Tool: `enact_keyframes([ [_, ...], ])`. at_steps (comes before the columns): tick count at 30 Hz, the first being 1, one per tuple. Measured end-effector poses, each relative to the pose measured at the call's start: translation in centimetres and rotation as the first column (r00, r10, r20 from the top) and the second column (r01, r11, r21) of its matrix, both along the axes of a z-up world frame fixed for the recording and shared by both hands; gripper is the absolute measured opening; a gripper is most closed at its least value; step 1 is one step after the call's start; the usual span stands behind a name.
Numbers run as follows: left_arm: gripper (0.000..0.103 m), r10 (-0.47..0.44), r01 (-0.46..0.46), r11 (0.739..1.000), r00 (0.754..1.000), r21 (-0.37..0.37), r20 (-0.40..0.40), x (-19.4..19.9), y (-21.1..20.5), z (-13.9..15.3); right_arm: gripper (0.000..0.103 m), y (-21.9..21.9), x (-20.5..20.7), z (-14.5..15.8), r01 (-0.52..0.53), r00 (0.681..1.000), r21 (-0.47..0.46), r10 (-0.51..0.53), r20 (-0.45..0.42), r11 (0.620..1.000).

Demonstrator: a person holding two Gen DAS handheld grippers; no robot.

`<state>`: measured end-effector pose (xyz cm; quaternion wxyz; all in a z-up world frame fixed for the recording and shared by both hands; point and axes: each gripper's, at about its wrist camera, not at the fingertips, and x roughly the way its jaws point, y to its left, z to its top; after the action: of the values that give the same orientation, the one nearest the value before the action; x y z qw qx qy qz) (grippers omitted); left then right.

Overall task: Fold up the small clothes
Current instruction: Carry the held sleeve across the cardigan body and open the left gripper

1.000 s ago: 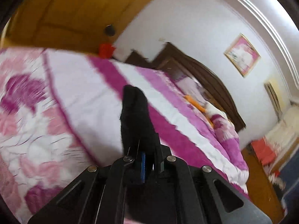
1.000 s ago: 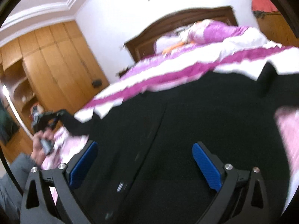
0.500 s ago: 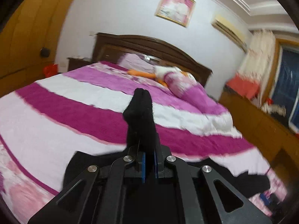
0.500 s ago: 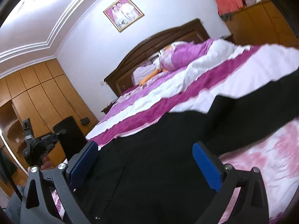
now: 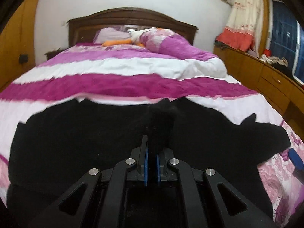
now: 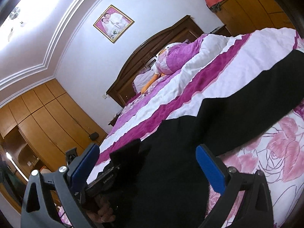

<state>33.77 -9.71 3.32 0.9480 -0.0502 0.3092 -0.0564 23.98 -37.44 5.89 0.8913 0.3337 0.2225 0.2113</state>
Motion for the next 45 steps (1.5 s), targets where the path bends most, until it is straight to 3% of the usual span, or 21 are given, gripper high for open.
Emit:
enact_keyframes([
  [2, 0.000, -0.034, 0.034, 0.999, 0.999, 0.036, -0.003, 0.2, -1.1, 0.2, 0.103, 0.3, 0.2, -0.1, -0.003, 1.000, 0.006, 0.003, -0.004, 1.000],
  [5, 0.000, -0.083, 0.087, 0.994, 0.994, 0.060, -0.067, 0.6, -2.1, -0.5, 0.103, 1.1, 0.3, -0.3, -0.021, 1.000, 0.007, 0.021, -0.016, 1.000],
  [8, 0.011, -0.146, 0.142, 0.988, 0.987, -0.064, -0.067, -1.1, -0.6, 0.2, 0.103, 2.0, 0.8, -0.5, -0.038, 0.999, -0.017, 0.038, -0.026, 0.999],
  [11, 0.020, -0.141, 0.138, 0.985, 0.990, -0.101, -0.018, -3.3, 1.8, 2.6, 0.103, 2.9, 1.2, -0.7, -0.058, 0.998, -0.026, 0.057, -0.035, 0.998],
  [13, 0.028, -0.121, 0.122, 0.989, 0.993, -0.088, 0.010, -4.6, 3.9, 4.1, 0.103, 3.8, 1.6, -1.0, -0.075, 0.996, -0.024, 0.074, -0.042, 0.997],
  [15, 0.047, -0.089, 0.090, 0.995, 0.996, -0.044, 0.024, -5.6, 6.6, 5.0, 0.103, 5.0, 2.3, -1.4, -0.109, 0.993, -0.020, 0.107, -0.057, 0.994],
  [17, 0.049, -0.013, 0.011, 0.998, 1.000, 0.055, 0.028, -5.9, 9.5, 4.5, 0.103, 6.9, 3.2, -2.0, -0.158, 0.985, -0.044, 0.154, -0.082, 0.987],
  [19, 0.049, 0.107, -0.103, 0.982, 0.994, 0.156, -0.014, -5.4, 12.7, 2.5, 0.103, 8.6, 4.1, -2.4, -0.200, 0.977, -0.080, 0.192, -0.097, 0.977],
  [21, 0.049, 0.196, -0.182, 0.967, 0.979, 0.179, -0.060, -5.1, 15.4, 0.3, 0.103, 10.7, 5.0, -3.0, -0.236, 0.967, -0.125, 0.220, -0.127, 0.964],
  [24, 0.049, 0.279, -0.259, 0.956, 0.949, 0.141, -0.149, -4.6, 18.6, -2.7, 0.103, 13.3, 6.5, -4.1, -0.252, 0.959, -0.194, 0.218, -0.182, 0.948],
  [26, 0.049, 0.277, -0.266, 0.961, 0.933, 0.078, -0.229, -3.5, 19.9, -3.9, 0.101, 14.6, 7.7, -4.7, -0.252, 0.955, -0.232, 0.202, -0.218, 0.940],
  [28, 0.043, 0.279, -0.267, 0.960, 0.928, 0.083, -0.246, -2.9, 19.8, -4.6, 0.087, 15.9, 8.7, -5.4, -0.245, 0.951, -0.284, 0.172, -0.257, 0.927],
  [30, 0.003, 0.242, -0.227, 0.970, 0.937, 0.085, -0.252, -2.6, 19.3, -4.6, 0.056, 17.1, 8.9, -6.0, -0.237, 0.953, -0.344, 0.148, -0.265, 0.909],
  [33, 0.000, 0.249, -0.218, 0.963, 0.943, 0.157, -0.220, -2.6, 18.2, -4.2, 0.021, 18.0, 9.9, -6.6, -0.257, 0.948, -0.354, 0.163, -0.273, 0.899],
  [37, 0.000, 0.320, -0.297, 0.945, 0.924, 0.135, -0.208, -2.8, 20.0, -3.8, 0.018, 17.5, 10.0, -6.6, -0.276, 0.939, -0.292, 0.192, -0.287, 0.916],
  [40, 0.000, 0.325, -0.307, 0.945, 0.919, 0.112, -0.223, -2.6, 21.4, -4.0, 0.018, 17.4, 9.3, -6.3, -0.300, 0.930, -0.281, 0.215, -0.297, 0.911],
  [43, 0.000, 0.309, -0.293, 0.950, 0.926, 0.104, -0.215, -2.9, 21.2, -3.9, 0.024, 17.4, 8.9, -5.9, -0.276, 0.942, -0.344, 0.182, -0.280, 0.898],
  [45, 0.000, 0.299, -0.287, 0.954, 0.934, 0.087, -0.196, -3.6, 21.2, -3.4, 0.029, 16.2, 8.8, -5.7, -0.241, 0.951, -0.330, 0.154, -0.268, 0.913],
])
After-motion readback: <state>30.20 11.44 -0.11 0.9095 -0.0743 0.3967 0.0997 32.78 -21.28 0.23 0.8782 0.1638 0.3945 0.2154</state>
